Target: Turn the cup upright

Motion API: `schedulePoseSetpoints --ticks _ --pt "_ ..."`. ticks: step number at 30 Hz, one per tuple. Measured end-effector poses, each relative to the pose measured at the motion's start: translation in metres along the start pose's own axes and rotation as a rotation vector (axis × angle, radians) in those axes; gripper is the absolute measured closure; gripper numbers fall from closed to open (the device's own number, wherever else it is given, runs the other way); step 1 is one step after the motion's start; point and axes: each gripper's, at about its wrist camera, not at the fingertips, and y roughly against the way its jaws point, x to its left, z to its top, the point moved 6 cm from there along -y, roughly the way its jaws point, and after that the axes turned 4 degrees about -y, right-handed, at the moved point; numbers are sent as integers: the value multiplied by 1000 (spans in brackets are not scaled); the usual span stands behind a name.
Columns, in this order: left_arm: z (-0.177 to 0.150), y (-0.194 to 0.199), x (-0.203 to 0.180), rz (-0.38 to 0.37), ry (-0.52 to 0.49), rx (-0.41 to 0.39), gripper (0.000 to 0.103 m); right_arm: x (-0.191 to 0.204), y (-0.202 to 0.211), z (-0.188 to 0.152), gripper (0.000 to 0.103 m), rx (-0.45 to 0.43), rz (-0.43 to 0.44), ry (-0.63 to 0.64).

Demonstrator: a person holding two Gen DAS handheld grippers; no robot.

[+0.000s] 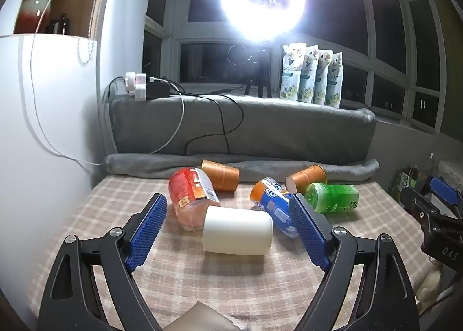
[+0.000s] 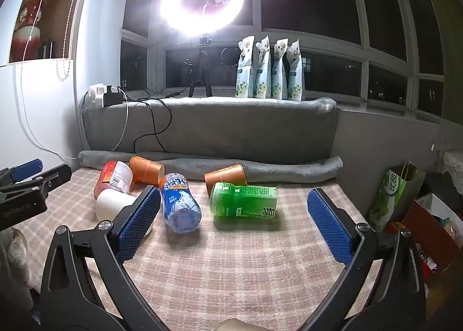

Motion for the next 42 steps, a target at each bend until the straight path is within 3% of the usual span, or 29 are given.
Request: schedulePoseSetpoints --ticks 42 --pt "5 19 -1 -7 -4 -15 17 3 13 10 0 -18 3 -16"
